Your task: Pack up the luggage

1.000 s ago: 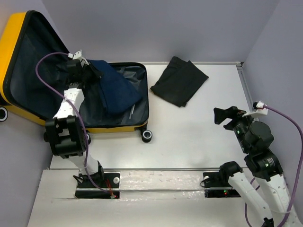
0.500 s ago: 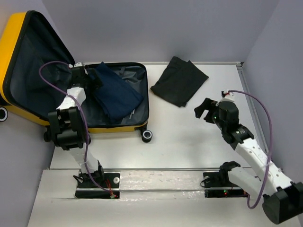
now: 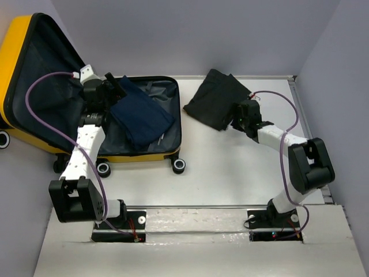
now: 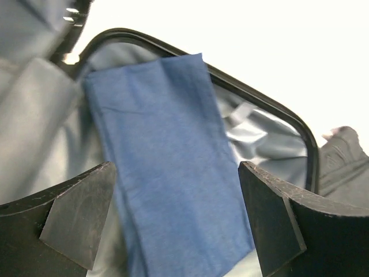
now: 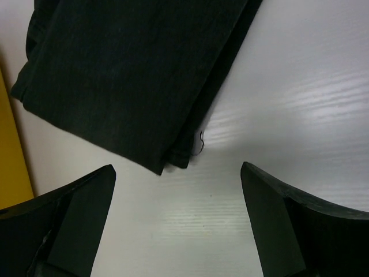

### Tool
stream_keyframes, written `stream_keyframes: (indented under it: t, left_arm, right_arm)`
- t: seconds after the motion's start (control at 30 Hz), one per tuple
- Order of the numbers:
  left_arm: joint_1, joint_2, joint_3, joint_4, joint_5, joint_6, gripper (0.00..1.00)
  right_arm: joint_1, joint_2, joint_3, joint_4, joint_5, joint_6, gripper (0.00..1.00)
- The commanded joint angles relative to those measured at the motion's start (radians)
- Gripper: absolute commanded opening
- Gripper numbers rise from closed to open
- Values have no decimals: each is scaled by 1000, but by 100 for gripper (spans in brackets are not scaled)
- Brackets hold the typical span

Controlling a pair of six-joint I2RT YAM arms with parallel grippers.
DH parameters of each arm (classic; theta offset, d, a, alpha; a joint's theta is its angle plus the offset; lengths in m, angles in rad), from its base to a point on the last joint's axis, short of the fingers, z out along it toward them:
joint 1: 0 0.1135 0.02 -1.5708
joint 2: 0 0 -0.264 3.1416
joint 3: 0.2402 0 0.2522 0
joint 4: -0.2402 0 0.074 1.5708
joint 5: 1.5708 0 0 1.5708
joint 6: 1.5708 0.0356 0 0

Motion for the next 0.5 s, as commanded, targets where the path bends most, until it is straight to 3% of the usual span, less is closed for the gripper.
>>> stream_keyframes:
  t: [0.0, 0.1, 0.23, 0.3, 0.4, 0.43, 0.47]
  left_arm:
    - [-23, 106, 69, 34, 43, -19, 99]
    - [-21, 250, 126, 27, 61, -24, 98]
    - [-21, 329, 146, 39, 73, -30, 98]
    - [-23, 330, 132, 50, 83, -42, 97]
    - [-84, 280, 84, 100, 110, -59, 97]
    - [-104, 242, 83, 111, 116, -56, 97]
    - [-130, 225, 89, 114, 118, -50, 97]
  right_arm:
    - [-34, 122, 115, 91, 3, 50, 95]
    - [-43, 217, 180, 93, -45, 62, 92]
    - [-43, 315, 226, 92, -89, 81, 83]
    - [-43, 346, 231, 92, -106, 84, 74]
    - [-43, 394, 246, 92, -131, 75, 50]
    - [-43, 397, 238, 93, -131, 75, 33]
    - [-43, 392, 229, 96, -129, 75, 24]
